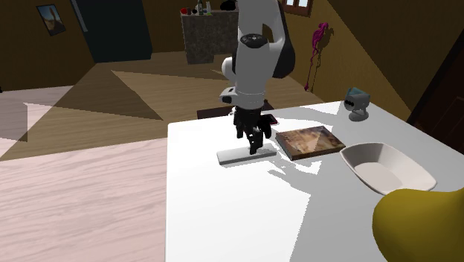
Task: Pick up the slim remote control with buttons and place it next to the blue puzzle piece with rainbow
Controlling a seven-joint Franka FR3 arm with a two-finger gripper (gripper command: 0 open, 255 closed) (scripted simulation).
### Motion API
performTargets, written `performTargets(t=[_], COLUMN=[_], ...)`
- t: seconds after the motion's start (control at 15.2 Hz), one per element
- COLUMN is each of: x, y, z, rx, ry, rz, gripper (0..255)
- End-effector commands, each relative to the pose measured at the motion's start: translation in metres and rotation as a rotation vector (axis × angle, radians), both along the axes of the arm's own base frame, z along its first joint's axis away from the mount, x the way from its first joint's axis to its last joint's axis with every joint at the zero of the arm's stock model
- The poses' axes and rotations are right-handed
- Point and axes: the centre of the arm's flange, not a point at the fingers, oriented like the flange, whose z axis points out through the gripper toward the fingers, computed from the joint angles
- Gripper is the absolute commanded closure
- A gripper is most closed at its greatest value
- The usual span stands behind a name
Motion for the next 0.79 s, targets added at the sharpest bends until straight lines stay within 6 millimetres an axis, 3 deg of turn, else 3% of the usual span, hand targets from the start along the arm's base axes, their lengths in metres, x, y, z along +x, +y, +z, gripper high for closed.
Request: performTargets(t=[0.0,0.26,0.73], x=[0.001,0.000,0.000], y=[-0.001,-0.001,-0.001], z=[-0.011,-0.036,-0.036], rx=[-0.001,-0.001,-0.001], ry=[-0.001,-0.001,-0.001], rz=[-0.014,-0.014,-0.014], gripper=[0,0,0])
